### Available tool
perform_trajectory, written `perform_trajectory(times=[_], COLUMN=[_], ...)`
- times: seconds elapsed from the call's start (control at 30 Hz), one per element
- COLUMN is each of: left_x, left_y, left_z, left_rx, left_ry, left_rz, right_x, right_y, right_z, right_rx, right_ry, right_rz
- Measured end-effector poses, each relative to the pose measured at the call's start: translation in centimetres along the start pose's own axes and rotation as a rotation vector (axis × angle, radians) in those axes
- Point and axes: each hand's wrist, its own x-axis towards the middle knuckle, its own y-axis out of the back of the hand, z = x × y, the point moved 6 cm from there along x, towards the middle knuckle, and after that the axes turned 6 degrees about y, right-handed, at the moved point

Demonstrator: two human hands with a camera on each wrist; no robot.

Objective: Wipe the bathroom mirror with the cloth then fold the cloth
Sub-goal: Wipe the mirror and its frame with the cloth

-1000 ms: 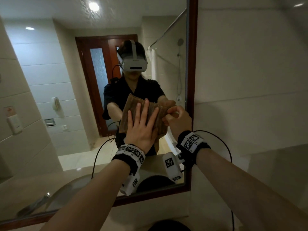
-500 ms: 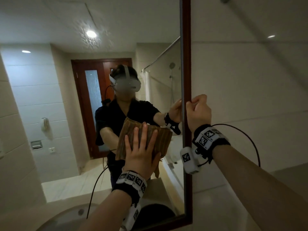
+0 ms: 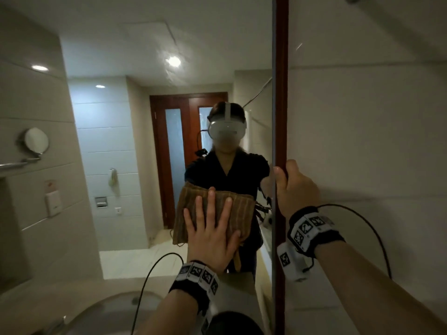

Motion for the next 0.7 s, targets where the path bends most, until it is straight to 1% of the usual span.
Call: perform_trajectory(times=[0.07, 0.13, 0.23, 0.3, 0.37, 0.43, 0.53, 0.57, 0.63, 0.7], left_x=[2.2, 6.1, 11.5, 12.1, 9.8, 5.2, -2.0, -3.2, -3.5, -2.4], left_y=[1.4, 3.7, 7.2, 7.5, 5.6, 2.0, -3.5, -4.4, -4.7, -3.6], left_z=[1.4, 3.0, 5.0, 6.0, 6.5, 6.6, 6.7, 6.8, 7.0, 7.1], left_rx=[0.002, 0.008, 0.001, -0.004, -0.005, -0.014, -0.006, -0.011, -0.024, -0.029], left_ry=[-0.026, -0.050, 0.009, 0.027, -0.021, -0.064, -0.016, 0.012, 0.052, 0.020], left_rz=[0.045, 0.109, 0.181, 0.185, 0.161, 0.103, -0.027, -0.056, -0.086, -0.098], right_x=[0.0, 0.0, -0.1, -0.2, -0.2, -0.3, -1.5, -2.0, -2.6, -2.0], right_y=[-0.4, -0.8, -1.2, -1.2, -1.3, -1.3, -1.6, -1.6, -1.4, -0.9], right_z=[0.2, 0.5, 0.8, 0.8, 0.9, 1.0, 0.9, 0.8, 1.1, 1.4], right_rx=[0.078, 0.130, 0.165, 0.164, 0.147, 0.138, 0.151, 0.163, 0.200, 0.286], right_ry=[0.039, 0.048, 0.047, 0.036, 0.011, 0.014, 0.089, 0.108, 0.101, 0.071], right_rz=[0.005, -0.001, 0.009, 0.029, 0.043, 0.061, 0.036, 0.031, 0.011, -0.039])
